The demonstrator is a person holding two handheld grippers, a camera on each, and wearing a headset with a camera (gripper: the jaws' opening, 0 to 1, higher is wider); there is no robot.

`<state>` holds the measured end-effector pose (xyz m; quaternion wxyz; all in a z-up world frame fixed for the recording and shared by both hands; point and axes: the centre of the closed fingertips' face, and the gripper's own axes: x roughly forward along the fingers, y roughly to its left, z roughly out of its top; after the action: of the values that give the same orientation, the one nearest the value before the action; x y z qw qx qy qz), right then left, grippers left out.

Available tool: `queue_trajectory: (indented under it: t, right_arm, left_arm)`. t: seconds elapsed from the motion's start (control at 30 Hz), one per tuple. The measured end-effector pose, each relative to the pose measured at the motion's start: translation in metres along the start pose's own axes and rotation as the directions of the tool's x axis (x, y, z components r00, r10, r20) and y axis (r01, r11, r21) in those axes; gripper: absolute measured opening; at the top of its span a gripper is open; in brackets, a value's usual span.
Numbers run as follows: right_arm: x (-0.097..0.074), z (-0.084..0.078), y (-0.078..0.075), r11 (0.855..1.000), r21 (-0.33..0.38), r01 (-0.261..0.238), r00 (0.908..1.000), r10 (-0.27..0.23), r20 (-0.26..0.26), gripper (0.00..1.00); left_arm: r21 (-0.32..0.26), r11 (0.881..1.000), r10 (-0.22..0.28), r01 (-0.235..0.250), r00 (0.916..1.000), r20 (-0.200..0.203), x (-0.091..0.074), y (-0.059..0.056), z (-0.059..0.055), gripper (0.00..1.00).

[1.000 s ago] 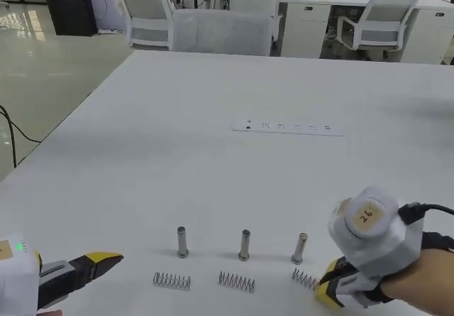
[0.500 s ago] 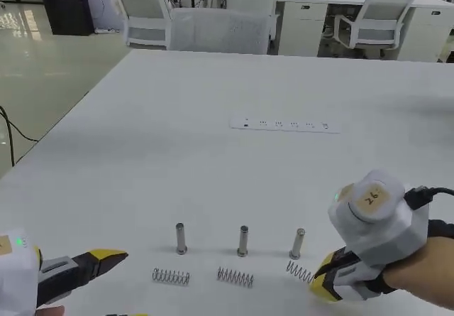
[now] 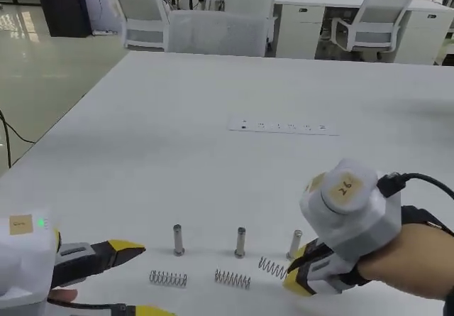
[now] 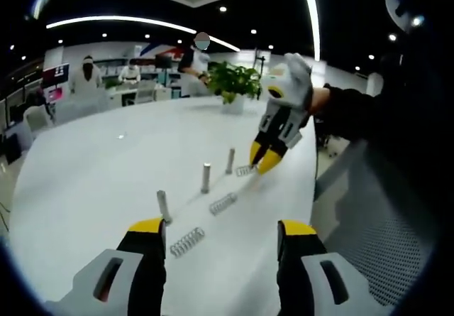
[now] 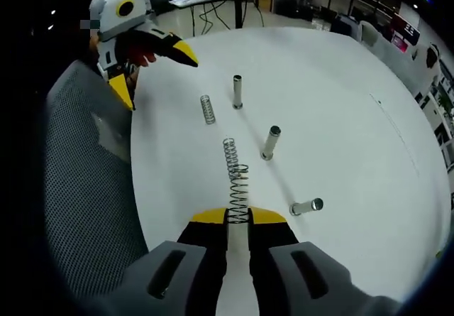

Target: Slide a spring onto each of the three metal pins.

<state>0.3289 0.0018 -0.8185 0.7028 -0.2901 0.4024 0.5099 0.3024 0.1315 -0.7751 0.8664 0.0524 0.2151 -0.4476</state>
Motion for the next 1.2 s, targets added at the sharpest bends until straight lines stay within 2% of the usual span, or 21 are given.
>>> queue_trajectory:
  t: [0.17, 0.37, 0.6, 0.8, 1.0, 1.2]
  right_arm:
    - [0.002, 0.012, 0.006, 0.999, -0.036, -0.016, 0.9999, 0.016, 0.000, 0.07]
    - [0.006, 0.024, 0.014, 0.996, -0.083, -0.036, 0.9993, 0.036, -0.006, 0.07]
    - [0.012, 0.031, 0.024, 0.990, -0.130, -0.060, 0.9982, 0.058, -0.016, 0.07]
    - [0.016, 0.037, 0.033, 0.980, -0.180, -0.083, 0.9964, 0.079, -0.029, 0.07]
    - [0.017, 0.040, 0.042, 0.969, -0.226, -0.098, 0.9951, 0.093, -0.035, 0.07]
    - [0.019, 0.042, 0.049, 0.960, -0.256, -0.113, 0.9935, 0.107, -0.039, 0.07]
  left_arm:
    - [0.034, 0.998, -0.046, 0.046, 0.9988, -0.017, 0.010, -0.006, 0.005, 0.56]
    - [0.058, 0.995, -0.084, 0.087, 0.9951, -0.052, 0.021, -0.008, 0.002, 0.54]
    - [0.070, 0.990, -0.119, 0.123, 0.9909, -0.064, 0.032, -0.010, 0.003, 0.51]
    - [0.090, 0.982, -0.159, 0.167, 0.9833, -0.088, 0.043, -0.017, 0.000, 0.47]
    - [0.103, 0.972, -0.203, 0.213, 0.9745, -0.095, 0.048, -0.031, -0.002, 0.38]
    - [0.128, 0.963, -0.224, 0.236, 0.9697, -0.097, 0.050, -0.038, -0.002, 0.31]
